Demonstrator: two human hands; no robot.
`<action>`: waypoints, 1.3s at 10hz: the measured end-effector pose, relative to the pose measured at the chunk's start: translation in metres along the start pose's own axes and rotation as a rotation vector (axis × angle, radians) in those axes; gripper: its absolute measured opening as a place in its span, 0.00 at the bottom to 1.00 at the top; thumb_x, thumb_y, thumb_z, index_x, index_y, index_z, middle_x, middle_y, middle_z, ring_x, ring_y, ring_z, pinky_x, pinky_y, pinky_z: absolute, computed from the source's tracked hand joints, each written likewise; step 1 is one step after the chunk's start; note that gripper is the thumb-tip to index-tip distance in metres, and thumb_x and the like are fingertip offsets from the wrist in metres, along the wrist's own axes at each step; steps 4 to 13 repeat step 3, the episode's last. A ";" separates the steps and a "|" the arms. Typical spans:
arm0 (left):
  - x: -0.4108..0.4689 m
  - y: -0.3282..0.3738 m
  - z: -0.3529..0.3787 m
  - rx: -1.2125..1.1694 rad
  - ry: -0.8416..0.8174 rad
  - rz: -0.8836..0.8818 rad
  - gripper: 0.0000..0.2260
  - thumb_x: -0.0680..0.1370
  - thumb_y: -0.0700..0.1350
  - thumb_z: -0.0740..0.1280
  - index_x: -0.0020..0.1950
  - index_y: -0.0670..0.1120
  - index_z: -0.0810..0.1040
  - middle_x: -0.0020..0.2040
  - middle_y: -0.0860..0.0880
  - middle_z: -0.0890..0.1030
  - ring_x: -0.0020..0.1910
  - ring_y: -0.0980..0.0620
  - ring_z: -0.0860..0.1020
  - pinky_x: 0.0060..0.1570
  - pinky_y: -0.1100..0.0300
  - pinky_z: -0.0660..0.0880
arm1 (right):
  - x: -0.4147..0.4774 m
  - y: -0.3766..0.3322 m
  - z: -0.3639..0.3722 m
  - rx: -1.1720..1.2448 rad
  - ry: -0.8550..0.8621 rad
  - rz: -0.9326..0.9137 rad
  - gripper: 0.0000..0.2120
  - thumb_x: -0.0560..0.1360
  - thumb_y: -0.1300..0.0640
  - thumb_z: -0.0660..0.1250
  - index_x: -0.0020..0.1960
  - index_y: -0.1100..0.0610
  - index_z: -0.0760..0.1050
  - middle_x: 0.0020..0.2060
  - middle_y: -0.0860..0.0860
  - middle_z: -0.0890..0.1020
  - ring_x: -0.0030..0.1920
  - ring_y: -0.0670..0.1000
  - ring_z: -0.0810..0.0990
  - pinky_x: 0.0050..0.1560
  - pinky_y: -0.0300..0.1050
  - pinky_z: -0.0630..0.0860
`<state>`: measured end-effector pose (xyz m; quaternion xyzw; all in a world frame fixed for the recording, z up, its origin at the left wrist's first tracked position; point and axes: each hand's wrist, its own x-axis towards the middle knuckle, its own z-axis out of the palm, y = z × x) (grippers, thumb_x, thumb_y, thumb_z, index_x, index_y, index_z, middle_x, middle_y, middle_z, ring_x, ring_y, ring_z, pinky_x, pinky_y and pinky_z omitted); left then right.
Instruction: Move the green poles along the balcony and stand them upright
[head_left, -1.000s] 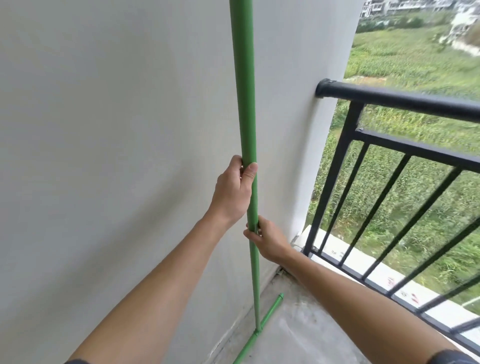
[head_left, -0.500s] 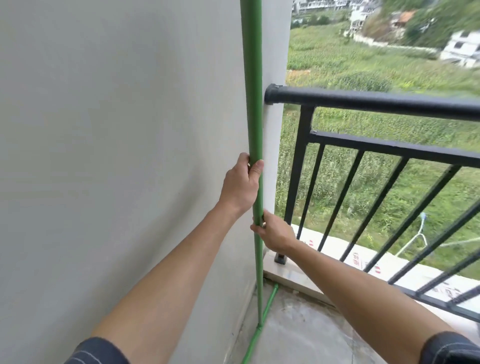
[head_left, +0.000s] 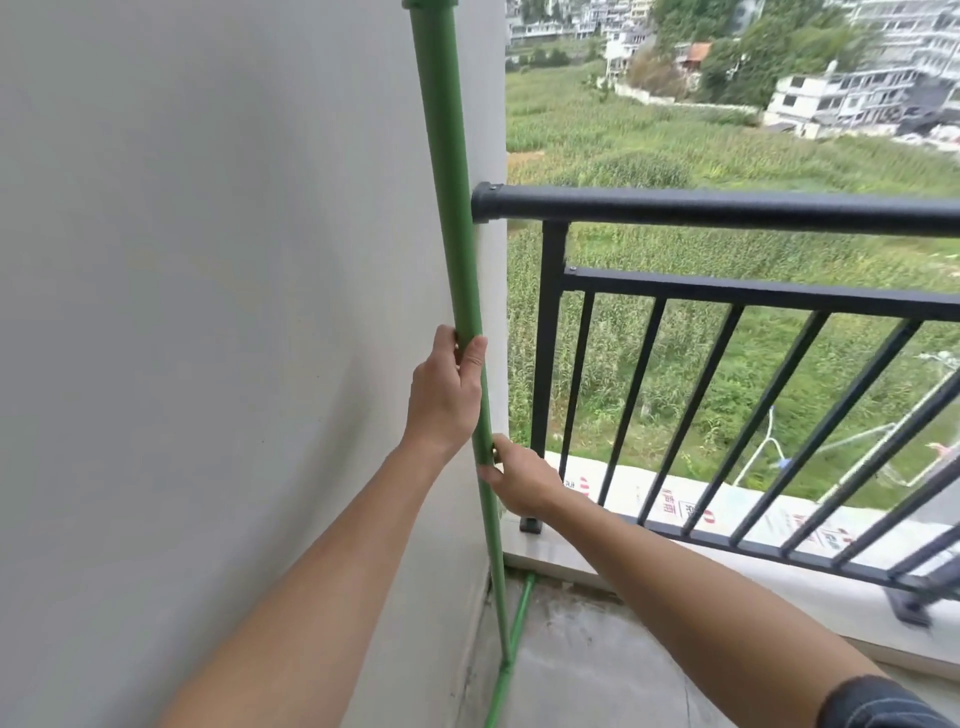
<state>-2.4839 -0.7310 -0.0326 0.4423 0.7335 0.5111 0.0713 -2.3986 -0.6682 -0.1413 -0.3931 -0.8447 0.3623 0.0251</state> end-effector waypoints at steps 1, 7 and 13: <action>-0.003 0.005 0.000 -0.008 -0.009 -0.063 0.11 0.80 0.52 0.57 0.49 0.43 0.69 0.32 0.51 0.72 0.33 0.45 0.73 0.42 0.44 0.74 | -0.029 0.005 -0.019 0.148 -0.024 -0.009 0.22 0.79 0.50 0.64 0.71 0.54 0.71 0.64 0.52 0.81 0.57 0.55 0.82 0.57 0.52 0.79; -0.036 -0.007 0.006 -0.028 -0.078 -0.311 0.13 0.79 0.49 0.58 0.62 0.47 0.71 0.47 0.49 0.78 0.46 0.46 0.79 0.52 0.45 0.78 | -0.133 0.021 -0.110 0.490 0.271 -0.229 0.07 0.76 0.55 0.69 0.53 0.49 0.80 0.45 0.51 0.87 0.45 0.46 0.86 0.47 0.43 0.81; -0.036 -0.007 0.006 -0.028 -0.078 -0.311 0.13 0.79 0.49 0.58 0.62 0.47 0.71 0.47 0.49 0.78 0.46 0.46 0.79 0.52 0.45 0.78 | -0.133 0.021 -0.110 0.490 0.271 -0.229 0.07 0.76 0.55 0.69 0.53 0.49 0.80 0.45 0.51 0.87 0.45 0.46 0.86 0.47 0.43 0.81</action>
